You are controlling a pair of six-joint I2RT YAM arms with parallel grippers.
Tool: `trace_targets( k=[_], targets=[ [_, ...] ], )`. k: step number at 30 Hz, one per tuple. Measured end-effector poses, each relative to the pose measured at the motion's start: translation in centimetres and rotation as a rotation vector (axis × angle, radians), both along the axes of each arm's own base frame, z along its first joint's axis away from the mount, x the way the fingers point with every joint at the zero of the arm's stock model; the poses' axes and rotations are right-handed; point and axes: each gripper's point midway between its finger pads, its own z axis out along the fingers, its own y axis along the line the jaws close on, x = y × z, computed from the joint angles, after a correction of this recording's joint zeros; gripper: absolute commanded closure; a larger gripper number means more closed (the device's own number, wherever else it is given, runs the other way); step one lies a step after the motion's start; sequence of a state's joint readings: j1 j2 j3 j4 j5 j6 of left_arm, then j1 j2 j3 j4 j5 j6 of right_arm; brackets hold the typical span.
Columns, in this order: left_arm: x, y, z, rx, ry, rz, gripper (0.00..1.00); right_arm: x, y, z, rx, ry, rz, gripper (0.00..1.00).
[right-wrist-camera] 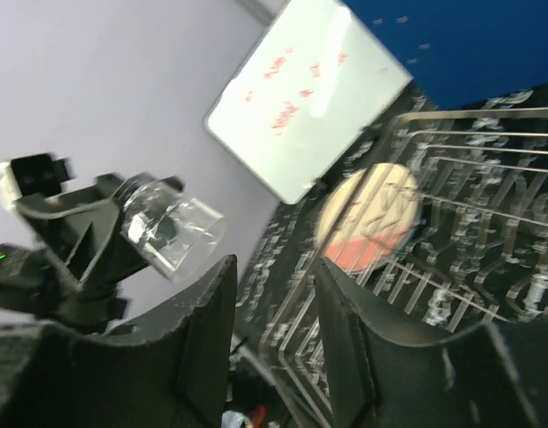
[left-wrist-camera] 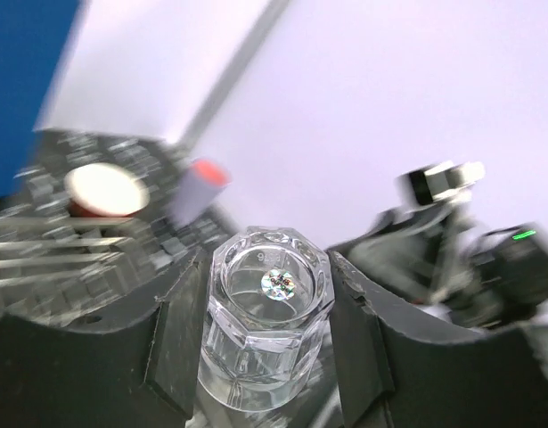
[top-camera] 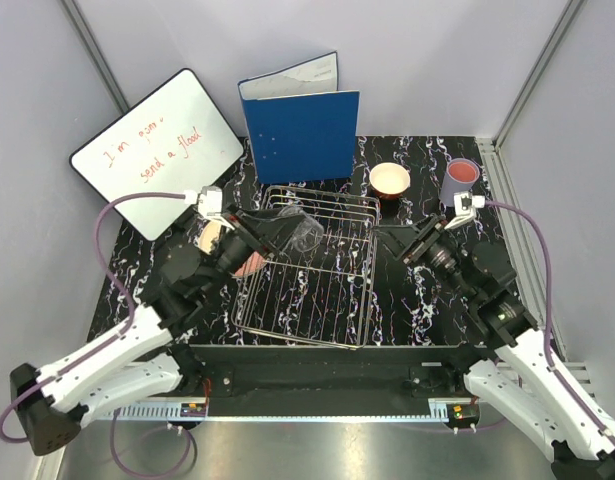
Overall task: Unload the mixed dishes from the dish rack
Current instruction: Place the cup at the center of the board.
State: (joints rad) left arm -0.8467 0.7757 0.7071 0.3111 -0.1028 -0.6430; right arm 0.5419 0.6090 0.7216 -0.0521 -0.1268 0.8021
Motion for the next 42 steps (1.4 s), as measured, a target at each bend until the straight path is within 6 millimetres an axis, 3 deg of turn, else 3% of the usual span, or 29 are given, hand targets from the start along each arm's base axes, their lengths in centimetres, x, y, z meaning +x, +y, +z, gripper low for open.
trace_targets(
  k=[7, 14, 21, 28, 36, 42],
  targets=[
    [0.2, -3.5, 1.3, -0.186, -0.015, -0.138, 1.0, -0.9, 3.4, 1.0, 0.159, -0.038, 0.2, 0.52],
    [0.4, -4.3, 2.2, -0.237, -0.044, -0.167, 1.0, -2.6, 4.0, 3.3, 0.23, -0.108, 0.302, 0.51],
    [1.2, -6.0, 0.3, -0.222, -0.003, -0.197, 1.0, -3.0, 4.8, 3.8, 0.257, -0.11, 0.365, 0.5],
    [1.4, -6.2, 0.1, -0.215, 0.0, -0.2, 1.0, -3.1, 5.5, 3.4, 0.26, -0.088, 0.396, 0.49],
    [1.3, -6.0, 2.2, -0.221, -0.059, -0.191, 1.0, -3.8, 5.1, 4.1, 0.267, -0.111, 0.399, 0.49],
    [1.2, -6.0, 2.6, -0.227, -0.069, -0.199, 1.0, -3.5, 5.3, 3.7, 0.262, -0.097, 0.399, 0.48]
  ],
)
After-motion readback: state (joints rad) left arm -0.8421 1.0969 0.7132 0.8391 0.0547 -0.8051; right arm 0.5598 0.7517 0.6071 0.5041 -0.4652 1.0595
